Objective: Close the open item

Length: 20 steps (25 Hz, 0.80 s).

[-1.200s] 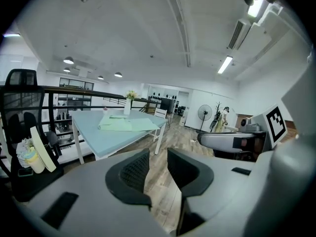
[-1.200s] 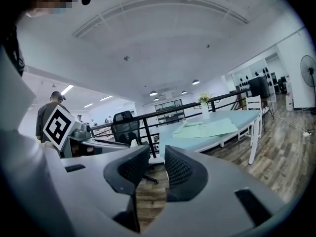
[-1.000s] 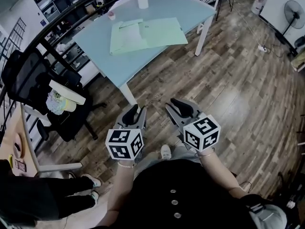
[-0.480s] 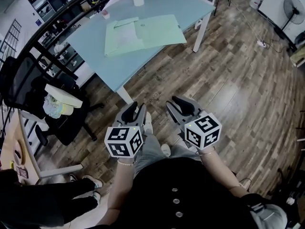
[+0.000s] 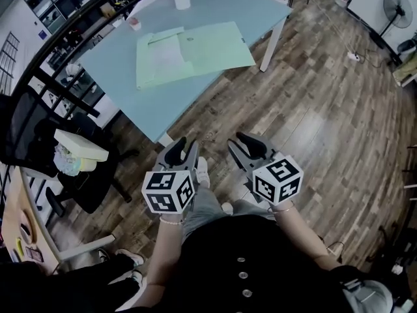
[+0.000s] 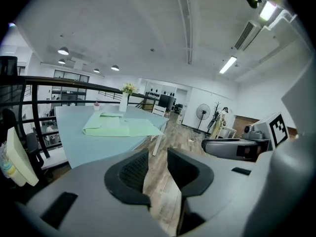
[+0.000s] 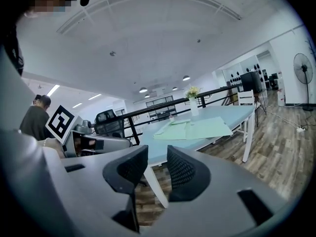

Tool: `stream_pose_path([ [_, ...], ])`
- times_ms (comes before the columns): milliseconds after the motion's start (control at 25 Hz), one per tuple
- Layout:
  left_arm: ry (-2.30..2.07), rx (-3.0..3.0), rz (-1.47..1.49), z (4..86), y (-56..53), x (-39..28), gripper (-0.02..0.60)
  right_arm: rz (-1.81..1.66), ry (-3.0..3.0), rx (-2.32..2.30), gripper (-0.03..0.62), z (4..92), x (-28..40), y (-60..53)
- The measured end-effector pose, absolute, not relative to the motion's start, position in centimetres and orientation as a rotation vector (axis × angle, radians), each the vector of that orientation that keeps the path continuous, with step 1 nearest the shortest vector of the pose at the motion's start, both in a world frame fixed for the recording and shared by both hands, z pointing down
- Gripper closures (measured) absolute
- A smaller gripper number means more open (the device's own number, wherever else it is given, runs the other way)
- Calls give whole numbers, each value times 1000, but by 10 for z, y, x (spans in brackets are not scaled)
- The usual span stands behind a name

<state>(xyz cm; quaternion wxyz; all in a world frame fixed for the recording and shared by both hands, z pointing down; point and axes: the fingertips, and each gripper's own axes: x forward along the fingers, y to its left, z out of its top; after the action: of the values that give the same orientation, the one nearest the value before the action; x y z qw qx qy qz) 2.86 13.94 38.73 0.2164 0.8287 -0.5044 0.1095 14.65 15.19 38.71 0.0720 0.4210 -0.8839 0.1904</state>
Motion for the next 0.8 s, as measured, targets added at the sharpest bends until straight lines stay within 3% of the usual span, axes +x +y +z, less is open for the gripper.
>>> stream_pose_path([
  [800,-1277,2387,353,379,-47,-26,460,556,-2599,1394,471,376,91,-33],
])
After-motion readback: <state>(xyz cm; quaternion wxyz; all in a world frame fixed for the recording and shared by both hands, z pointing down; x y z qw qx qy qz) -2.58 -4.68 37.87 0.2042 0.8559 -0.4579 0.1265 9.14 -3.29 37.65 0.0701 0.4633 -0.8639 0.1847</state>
